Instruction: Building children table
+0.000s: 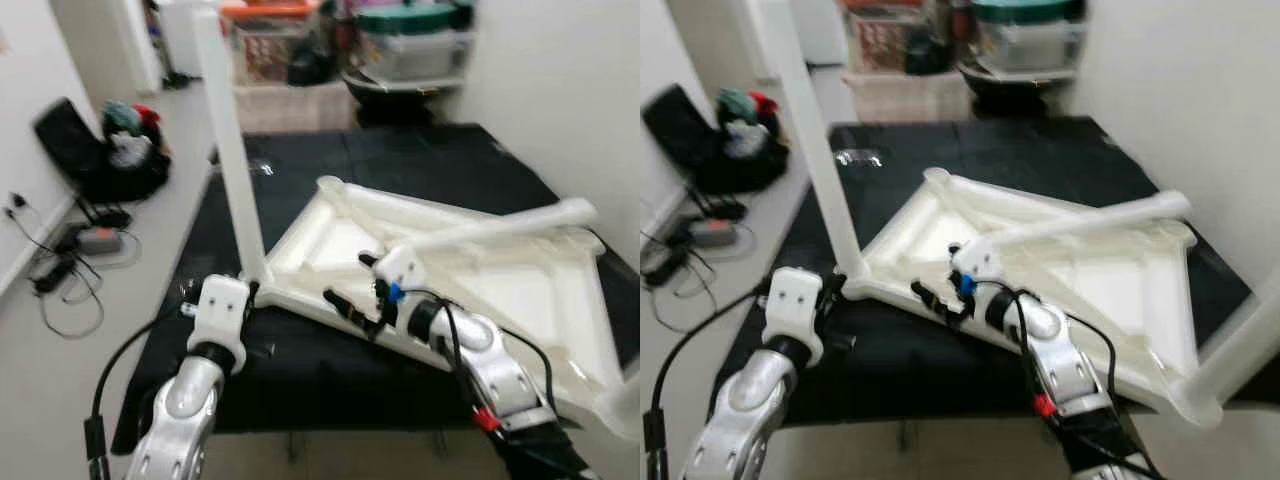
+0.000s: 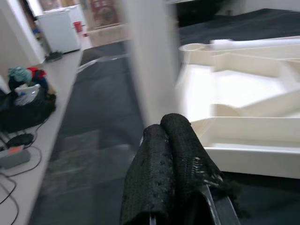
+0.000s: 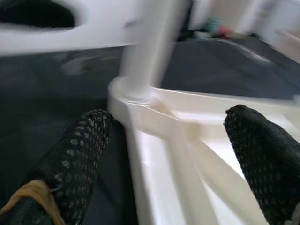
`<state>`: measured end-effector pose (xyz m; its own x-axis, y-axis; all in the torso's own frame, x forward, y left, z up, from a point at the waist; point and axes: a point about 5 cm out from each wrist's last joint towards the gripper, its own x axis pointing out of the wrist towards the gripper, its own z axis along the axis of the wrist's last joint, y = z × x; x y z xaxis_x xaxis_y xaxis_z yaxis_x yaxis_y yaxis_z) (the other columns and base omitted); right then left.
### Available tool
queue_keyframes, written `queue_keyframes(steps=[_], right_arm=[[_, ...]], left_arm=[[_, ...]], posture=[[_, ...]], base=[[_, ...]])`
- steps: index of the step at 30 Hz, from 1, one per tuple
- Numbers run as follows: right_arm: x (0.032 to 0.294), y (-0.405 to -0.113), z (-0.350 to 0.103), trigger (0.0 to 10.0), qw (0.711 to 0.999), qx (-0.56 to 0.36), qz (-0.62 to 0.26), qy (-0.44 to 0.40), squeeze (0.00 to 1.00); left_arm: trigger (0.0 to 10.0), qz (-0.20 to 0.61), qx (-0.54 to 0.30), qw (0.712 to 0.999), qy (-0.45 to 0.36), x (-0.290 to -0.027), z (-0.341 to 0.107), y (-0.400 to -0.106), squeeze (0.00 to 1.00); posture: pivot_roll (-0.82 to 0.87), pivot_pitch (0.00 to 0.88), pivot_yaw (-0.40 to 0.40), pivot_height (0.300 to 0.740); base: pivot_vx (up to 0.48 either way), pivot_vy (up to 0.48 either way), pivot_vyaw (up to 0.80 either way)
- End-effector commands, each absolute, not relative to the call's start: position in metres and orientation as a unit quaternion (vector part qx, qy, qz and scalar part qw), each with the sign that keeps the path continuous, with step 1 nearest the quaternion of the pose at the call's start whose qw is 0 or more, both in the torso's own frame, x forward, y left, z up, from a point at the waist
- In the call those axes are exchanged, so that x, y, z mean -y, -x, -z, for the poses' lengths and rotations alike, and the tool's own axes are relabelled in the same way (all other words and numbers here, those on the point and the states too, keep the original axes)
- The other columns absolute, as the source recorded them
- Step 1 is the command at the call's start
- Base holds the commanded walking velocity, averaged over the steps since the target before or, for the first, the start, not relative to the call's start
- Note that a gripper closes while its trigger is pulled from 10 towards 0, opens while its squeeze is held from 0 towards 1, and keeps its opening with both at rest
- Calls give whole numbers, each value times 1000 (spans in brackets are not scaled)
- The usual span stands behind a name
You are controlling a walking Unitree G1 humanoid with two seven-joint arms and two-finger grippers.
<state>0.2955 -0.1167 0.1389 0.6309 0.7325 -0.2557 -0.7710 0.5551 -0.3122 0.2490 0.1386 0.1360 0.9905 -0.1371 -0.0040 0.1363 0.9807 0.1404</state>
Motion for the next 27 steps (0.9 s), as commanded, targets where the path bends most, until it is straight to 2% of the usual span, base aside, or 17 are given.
queue_keyframes(steps=[1,3,6,10,14,19,20,21,27], right_arm=[[111,-285,-135,10000,835,-63,-489,246,0],[112,-280,-134,10000,809,-81,-516,269,0],[113,-280,-134,10000,801,-96,-524,274,0],[110,-277,-140,10000,779,-125,-555,264,0],[104,-285,-140,10000,792,-135,-534,262,0],[95,-289,-143,10000,803,-143,-530,232,0],[90,-295,-144,2824,815,-148,-518,213,0],[87,-301,-146,0,826,-154,-504,199,0],[86,-313,-144,0,837,-187,-475,198,0]], left_arm=[[10000,97,-12,994,-59,-136,-131,-243,0],[10000,116,-23,992,-52,-133,-129,-235,0],[10000,120,-34,991,-41,-133,-126,-226,0],[10000,172,-70,983,0,-122,-121,-191,0],[10000,208,-87,974,22,-115,-118,-175,0],[10000,219,-86,972,30,-110,-119,-175,0],[10000,223,-80,971,23,-108,-121,-175,0],[10000,225,-74,971,17,-106,-122,-176,0],[10000,218,-65,974,19,-105,-126,-174,0]], posture=[[-61,13,-33,740],[-63,20,-35,740],[-63,22,-36,740],[-47,54,-57,740],[-44,64,-63,740],[-45,81,-73,740],[-48,86,-75,740],[-46,94,-82,740],[-41,102,-93,740]], base=[[0,0,0],[0,0,0],[0,0,0],[0,0,0],[0,0,0],[0,0,0],[0,0,0],[0,0,0],[0,0,0]])
